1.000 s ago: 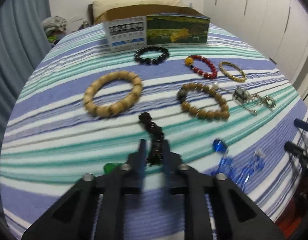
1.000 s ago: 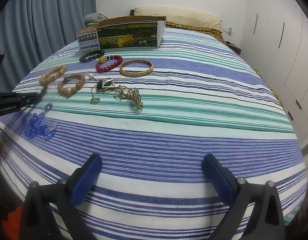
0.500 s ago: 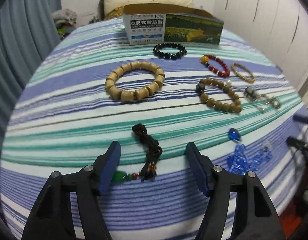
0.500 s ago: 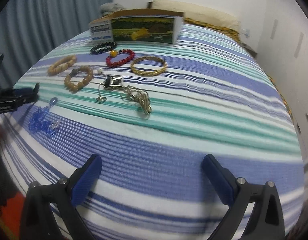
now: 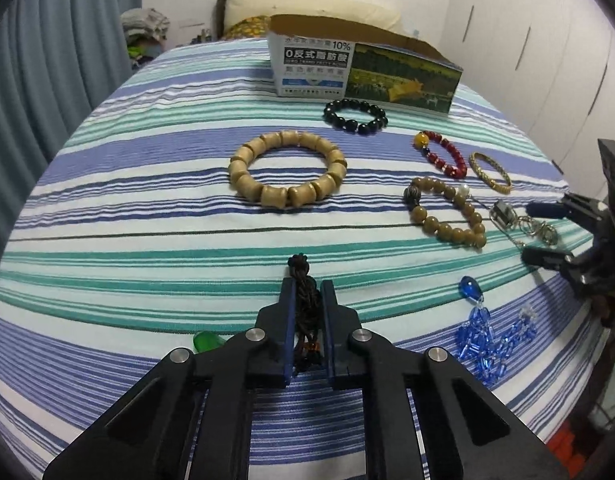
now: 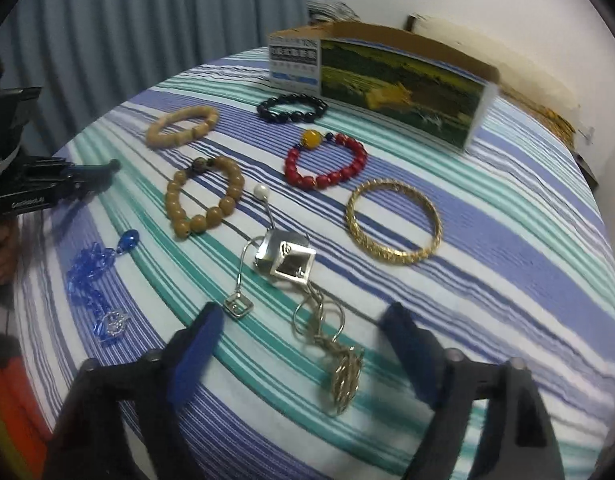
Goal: Organize jewelry
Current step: 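Grasp the green pendant's black cord with the left tool while the right tool grips the silver keychain, then carry the pendant and silver keychain into the cardboard box and open both tools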
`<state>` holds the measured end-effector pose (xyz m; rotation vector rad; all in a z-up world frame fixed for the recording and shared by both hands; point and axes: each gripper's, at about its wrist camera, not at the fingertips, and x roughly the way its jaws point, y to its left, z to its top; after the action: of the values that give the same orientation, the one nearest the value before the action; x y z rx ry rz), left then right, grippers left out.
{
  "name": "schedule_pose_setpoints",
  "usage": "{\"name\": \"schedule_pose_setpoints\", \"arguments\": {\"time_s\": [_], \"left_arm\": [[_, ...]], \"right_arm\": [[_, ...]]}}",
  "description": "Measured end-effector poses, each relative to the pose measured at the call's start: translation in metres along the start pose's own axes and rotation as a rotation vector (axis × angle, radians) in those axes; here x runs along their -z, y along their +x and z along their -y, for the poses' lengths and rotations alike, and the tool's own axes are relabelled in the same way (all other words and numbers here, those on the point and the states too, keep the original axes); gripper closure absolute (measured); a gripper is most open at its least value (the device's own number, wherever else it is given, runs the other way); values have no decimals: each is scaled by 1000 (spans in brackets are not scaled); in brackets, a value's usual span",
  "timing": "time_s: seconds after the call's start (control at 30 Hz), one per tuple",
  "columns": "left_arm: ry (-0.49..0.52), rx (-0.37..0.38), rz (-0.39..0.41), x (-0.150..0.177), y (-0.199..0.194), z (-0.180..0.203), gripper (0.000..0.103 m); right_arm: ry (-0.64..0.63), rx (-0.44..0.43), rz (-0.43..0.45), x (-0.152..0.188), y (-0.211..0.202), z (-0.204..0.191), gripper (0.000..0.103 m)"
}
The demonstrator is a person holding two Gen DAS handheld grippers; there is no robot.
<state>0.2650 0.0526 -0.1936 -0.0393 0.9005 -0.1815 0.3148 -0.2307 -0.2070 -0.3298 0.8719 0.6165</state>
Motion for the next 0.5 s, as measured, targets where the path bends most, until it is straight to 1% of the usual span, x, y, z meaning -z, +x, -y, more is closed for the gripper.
{"name": "schedule_pose_setpoints", "arguments": {"time_s": [0.07,0.1,0.13,0.17,0.23,0.33,0.37,0.4,0.43,0.47,0.5], "left_arm": [[0,4,3,1,0,0,92],[-4,8,4,1,0,0,92],[-7,12,4,1,0,-1,92],[-10,15,6,1,0,-2,92],[-14,20,7,1,0,-2,92],[-13,21,7,0,0,-2,92],[-13,20,7,0,0,-2,92],[-12,19,7,0,0,-2,92],[-12,20,7,1,0,-3,92],[-13,22,8,1,0,-3,93],[-14,23,8,1,-1,-4,94]], "right_arm": [[-15,-31,0,-1,-1,4,23],[-28,-43,-4,0,-2,5,25],[-45,-45,-6,2,-3,5,32],[-61,-52,-6,5,-6,5,34],[-71,-82,-5,8,-10,5,35],[-87,-59,-1,8,-9,6,35],[-84,-59,3,7,-8,7,39],[-86,-62,4,6,-7,7,47],[-97,-64,8,4,-7,6,72],[-101,-70,5,2,-8,6,91],[-88,-83,-10,1,-8,7,94]]}}
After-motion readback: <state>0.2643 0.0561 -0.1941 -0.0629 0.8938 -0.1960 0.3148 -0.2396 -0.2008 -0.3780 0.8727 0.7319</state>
